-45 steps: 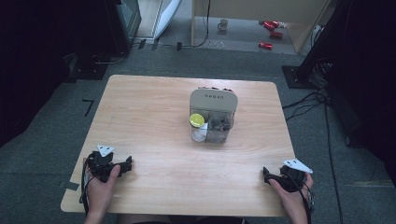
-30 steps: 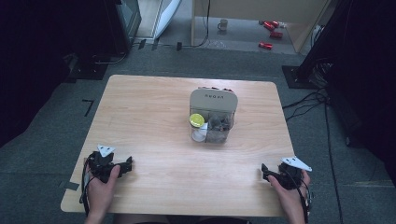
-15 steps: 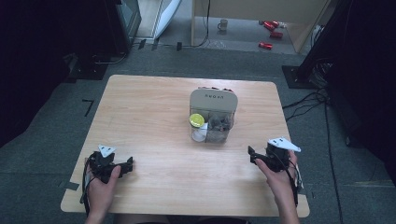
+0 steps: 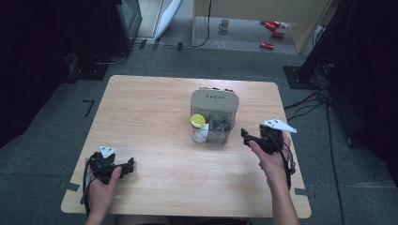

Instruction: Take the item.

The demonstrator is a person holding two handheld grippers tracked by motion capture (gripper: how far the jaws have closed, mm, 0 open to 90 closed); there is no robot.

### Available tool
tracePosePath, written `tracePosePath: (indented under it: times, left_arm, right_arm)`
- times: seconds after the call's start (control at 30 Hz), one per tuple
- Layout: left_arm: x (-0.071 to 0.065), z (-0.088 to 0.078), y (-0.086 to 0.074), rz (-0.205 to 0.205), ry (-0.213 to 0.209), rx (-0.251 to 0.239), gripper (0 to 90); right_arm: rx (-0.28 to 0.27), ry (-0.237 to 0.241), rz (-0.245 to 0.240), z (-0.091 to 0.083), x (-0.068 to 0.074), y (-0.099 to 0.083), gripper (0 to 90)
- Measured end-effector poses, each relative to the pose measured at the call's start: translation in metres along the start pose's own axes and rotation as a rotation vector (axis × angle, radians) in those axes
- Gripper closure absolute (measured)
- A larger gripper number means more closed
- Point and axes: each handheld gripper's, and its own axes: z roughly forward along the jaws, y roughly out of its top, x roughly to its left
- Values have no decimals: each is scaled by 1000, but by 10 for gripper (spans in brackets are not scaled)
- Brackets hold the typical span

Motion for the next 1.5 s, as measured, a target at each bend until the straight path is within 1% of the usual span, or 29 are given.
tracePosePath:
  times: [0.13, 0.33, 0.37, 0.4, 0.47, 0.5, 0.6, 0.73, 0.8, 0.83, 0.93, 1.1, 1.23, 1.33, 1.4, 1.5]
  left_arm:
    - [0, 0, 0, 0, 0, 0, 0]
    - [0, 0, 0, -2, 0, -2, 0]
    - [0, 0, 0, -2, 0, -2, 0]
    - [0, 0, 0, -1, 0, -2, 0]
    - [0, 0, 0, -2, 0, -2, 0]
    - [0, 0, 0, -2, 0, -2, 0]
    - [0, 0, 0, 2, 1, 0, 0]
    - [0, 0, 0, 0, 0, 0, 0]
    - [0, 0, 0, 0, 0, 0, 0]
    - [0, 0, 0, 0, 0, 0, 0]
    - [0, 0, 0, 2, -2, 0, 0]
    - [0, 0, 1, 9, -6, 1, 0]
    - [0, 1, 1, 10, -7, 1, 0]
    - [-1, 1, 1, 12, -9, 1, 0]
    - [-1, 1, 1, 11, -9, 0, 0]
    - [-1, 1, 1, 13, -10, 2, 0]
  right_arm:
    - [-8, 19, 0, 10, 6, 14, 266]
    - [-9, 40, 21, 23, 11, 25, 275]
    - [-9, 40, 21, 23, 11, 25, 275]
    - [-7, 43, 26, 27, 13, 29, 280]
    - [-9, 43, 25, 29, 14, 31, 285]
    - [-13, 44, 25, 33, 16, 35, 301]
    - [-24, 54, 16, 39, 19, 41, 326]
    - [-34, 57, -1, 44, 21, 48, 326]
    - [-45, 74, -8, 47, 22, 51, 322]
    - [-49, 82, -21, 50, 23, 54, 311]
    - [-50, 82, -23, 55, 25, 57, 294]
    - [-70, 101, -24, 60, 26, 61, 269]
    - [-73, 139, -37, 65, 29, 66, 250]
    - [-71, 156, -44, 67, 32, 69, 246]
    - [-66, 145, -52, 68, 34, 69, 246]
    - [-62, 152, -50, 66, 33, 69, 246]
